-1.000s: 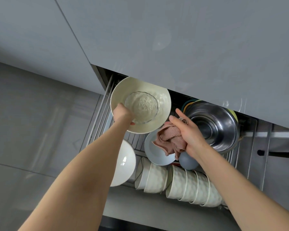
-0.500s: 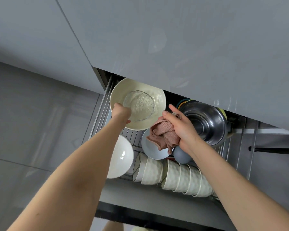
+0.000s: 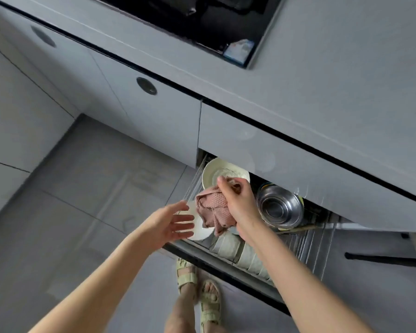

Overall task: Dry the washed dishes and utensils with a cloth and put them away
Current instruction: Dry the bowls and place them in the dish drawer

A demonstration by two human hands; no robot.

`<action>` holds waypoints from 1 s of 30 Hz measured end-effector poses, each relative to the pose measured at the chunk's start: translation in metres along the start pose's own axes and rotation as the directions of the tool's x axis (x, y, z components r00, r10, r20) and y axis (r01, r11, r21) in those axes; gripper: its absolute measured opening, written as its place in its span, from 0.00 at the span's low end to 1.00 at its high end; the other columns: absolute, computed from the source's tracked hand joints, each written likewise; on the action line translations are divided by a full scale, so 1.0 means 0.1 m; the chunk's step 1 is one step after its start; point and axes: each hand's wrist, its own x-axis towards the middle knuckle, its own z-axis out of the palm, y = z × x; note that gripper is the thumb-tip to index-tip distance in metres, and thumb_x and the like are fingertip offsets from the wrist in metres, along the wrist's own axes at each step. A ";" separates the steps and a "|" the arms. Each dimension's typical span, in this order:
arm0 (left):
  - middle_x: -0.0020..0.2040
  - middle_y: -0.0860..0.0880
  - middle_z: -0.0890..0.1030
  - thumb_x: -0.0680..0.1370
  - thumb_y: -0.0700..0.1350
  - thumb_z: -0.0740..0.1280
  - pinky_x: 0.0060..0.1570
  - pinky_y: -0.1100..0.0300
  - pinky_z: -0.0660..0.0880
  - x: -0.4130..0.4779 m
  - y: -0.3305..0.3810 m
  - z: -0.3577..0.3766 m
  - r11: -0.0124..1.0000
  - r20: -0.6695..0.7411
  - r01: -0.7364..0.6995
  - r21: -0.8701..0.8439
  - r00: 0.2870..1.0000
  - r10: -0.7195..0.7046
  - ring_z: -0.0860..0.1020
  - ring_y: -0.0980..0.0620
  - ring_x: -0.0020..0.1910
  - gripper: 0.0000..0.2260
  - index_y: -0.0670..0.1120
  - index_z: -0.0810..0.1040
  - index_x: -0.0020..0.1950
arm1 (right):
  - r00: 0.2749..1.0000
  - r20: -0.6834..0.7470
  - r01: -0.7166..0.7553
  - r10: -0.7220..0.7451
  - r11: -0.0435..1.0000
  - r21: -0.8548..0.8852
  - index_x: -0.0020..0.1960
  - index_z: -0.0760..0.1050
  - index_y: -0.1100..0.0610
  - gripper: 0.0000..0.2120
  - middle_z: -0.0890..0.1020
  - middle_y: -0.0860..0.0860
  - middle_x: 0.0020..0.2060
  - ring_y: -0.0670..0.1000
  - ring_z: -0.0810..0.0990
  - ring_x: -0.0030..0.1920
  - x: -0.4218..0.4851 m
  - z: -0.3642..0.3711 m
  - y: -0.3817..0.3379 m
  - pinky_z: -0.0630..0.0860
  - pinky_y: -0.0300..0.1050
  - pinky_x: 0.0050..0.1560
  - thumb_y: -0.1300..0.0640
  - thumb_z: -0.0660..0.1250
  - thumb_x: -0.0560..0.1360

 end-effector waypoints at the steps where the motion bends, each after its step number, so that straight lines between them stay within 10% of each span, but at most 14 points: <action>1: 0.51 0.39 0.79 0.78 0.49 0.64 0.46 0.48 0.79 -0.21 0.00 -0.12 0.999 -0.008 -0.034 -0.024 0.999 0.033 0.79 0.43 0.46 0.14 0.41 0.74 0.57 | 1.000 0.013 0.006 -0.007 0.999 0.041 0.57 0.71 0.55 0.21 0.80 0.49 0.48 0.44 0.79 0.47 -0.14 0.12 -0.10 0.75 0.35 0.41 0.42 0.68 0.73; 8: 0.53 0.39 0.82 0.73 0.57 0.65 0.59 0.44 0.75 -1.56 0.05 -0.86 0.917 0.048 -0.332 -0.222 0.935 0.351 0.80 0.40 0.54 0.18 0.47 0.78 0.56 | 0.963 0.269 -0.014 -0.032 0.986 0.168 0.53 0.74 0.55 0.15 0.83 0.51 0.46 0.47 0.84 0.42 -1.04 1.11 -0.67 0.81 0.45 0.42 0.44 0.65 0.76; 15: 0.47 0.41 0.81 0.77 0.33 0.61 0.46 0.56 0.76 -2.54 0.12 -1.55 0.581 -0.430 -0.714 -0.391 0.700 0.570 0.80 0.45 0.45 0.09 0.40 0.81 0.51 | 0.878 0.466 0.084 -0.106 0.994 0.067 0.52 0.78 0.53 0.11 0.84 0.57 0.50 0.56 0.84 0.48 -1.88 2.46 -1.04 0.81 0.57 0.49 0.50 0.71 0.73; 18: 0.44 0.43 0.82 0.76 0.31 0.61 0.38 0.61 0.76 -2.97 0.25 -2.09 0.493 -0.551 -0.801 -0.340 0.594 0.586 0.80 0.49 0.40 0.11 0.40 0.81 0.51 | 0.784 0.617 0.086 -0.065 0.996 -0.003 0.53 0.77 0.53 0.13 0.85 0.54 0.47 0.52 0.83 0.38 -2.27 3.13 -1.19 0.78 0.42 0.31 0.47 0.70 0.74; 23: 0.43 0.46 0.83 0.74 0.29 0.63 0.38 0.61 0.78 -3.70 0.44 -3.44 0.424 -0.665 -0.889 -0.174 0.424 0.615 0.81 0.51 0.38 0.12 0.43 0.80 0.49 | 0.542 0.836 0.215 -0.092 0.976 -0.033 0.56 0.76 0.55 0.16 0.85 0.52 0.48 0.50 0.84 0.44 -2.89 4.43 -1.52 0.81 0.46 0.44 0.56 0.74 0.70; 30: 0.49 0.45 0.82 0.72 0.43 0.71 0.45 0.57 0.79 -4.54 0.55 -5.46 0.457 -0.660 -0.868 -0.192 0.459 0.595 0.82 0.46 0.44 0.16 0.44 0.75 0.58 | 0.385 0.913 0.377 -0.132 0.926 -0.026 0.59 0.72 0.63 0.16 0.81 0.60 0.51 0.54 0.82 0.38 -3.53 6.26 -1.71 0.80 0.46 0.32 0.71 0.66 0.73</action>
